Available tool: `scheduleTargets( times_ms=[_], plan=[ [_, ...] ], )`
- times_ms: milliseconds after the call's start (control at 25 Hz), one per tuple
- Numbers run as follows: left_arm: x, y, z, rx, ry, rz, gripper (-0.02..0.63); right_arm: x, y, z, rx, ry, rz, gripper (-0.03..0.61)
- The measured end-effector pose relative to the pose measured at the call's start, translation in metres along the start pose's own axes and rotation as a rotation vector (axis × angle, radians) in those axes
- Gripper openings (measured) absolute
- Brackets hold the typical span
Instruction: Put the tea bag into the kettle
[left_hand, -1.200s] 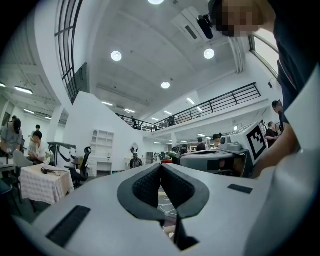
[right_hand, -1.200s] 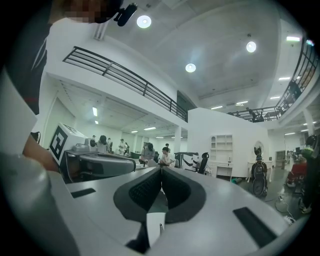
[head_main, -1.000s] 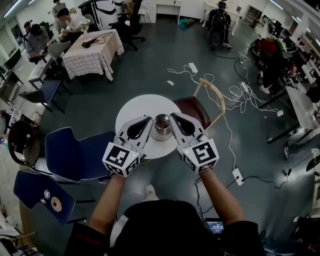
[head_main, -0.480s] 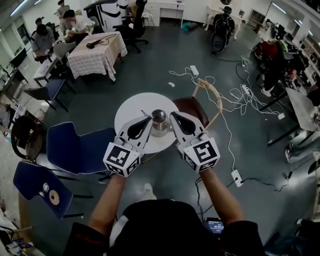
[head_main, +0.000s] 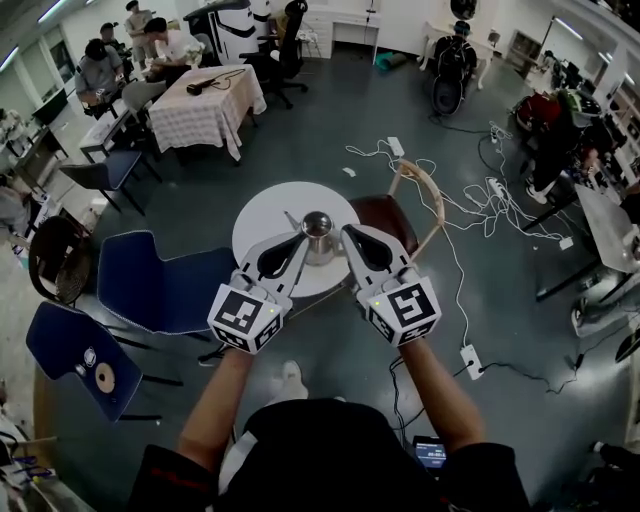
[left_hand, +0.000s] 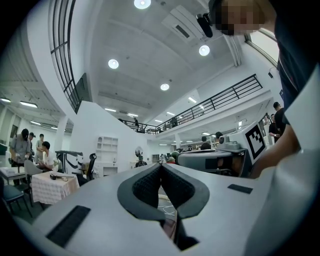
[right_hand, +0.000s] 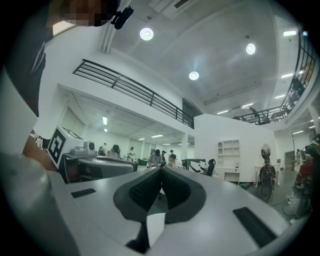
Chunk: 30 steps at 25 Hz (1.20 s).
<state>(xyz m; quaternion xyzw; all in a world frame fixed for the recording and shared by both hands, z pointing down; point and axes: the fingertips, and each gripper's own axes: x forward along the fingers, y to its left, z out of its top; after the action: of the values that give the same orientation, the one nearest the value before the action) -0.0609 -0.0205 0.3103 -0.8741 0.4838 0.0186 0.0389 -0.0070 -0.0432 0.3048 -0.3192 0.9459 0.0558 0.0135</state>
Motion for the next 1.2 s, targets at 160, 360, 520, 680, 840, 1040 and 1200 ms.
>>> scheduleTargets(
  times_ms=[160,360,520,680,840,1040,1200],
  plan=[
    [-0.01,-0.018,0.003,0.001,-0.003,0.026,0.015,-0.019,0.008,0.002,0.0,-0.005,0.019,0.018],
    [-0.021,-0.039,0.002,0.001,-0.006,0.045,0.015,-0.039,0.018,-0.001,0.0,-0.01,0.043,0.018],
    [-0.027,-0.053,0.004,0.002,-0.003,0.06,0.015,-0.053,0.023,0.001,0.004,-0.012,0.054,0.018],
    [-0.031,-0.065,0.003,0.003,0.003,0.068,0.015,-0.064,0.024,0.0,0.008,-0.013,0.06,0.018],
    [-0.034,-0.079,0.004,0.004,0.0,0.077,0.015,-0.08,0.026,0.0,0.012,-0.018,0.065,0.018],
    [-0.042,-0.089,0.004,0.002,-0.005,0.086,0.015,-0.091,0.033,-0.002,0.012,-0.016,0.072,0.018],
    [-0.047,-0.098,0.002,-0.002,-0.008,0.096,0.015,-0.099,0.037,-0.005,0.013,-0.012,0.079,0.018]
  ],
)
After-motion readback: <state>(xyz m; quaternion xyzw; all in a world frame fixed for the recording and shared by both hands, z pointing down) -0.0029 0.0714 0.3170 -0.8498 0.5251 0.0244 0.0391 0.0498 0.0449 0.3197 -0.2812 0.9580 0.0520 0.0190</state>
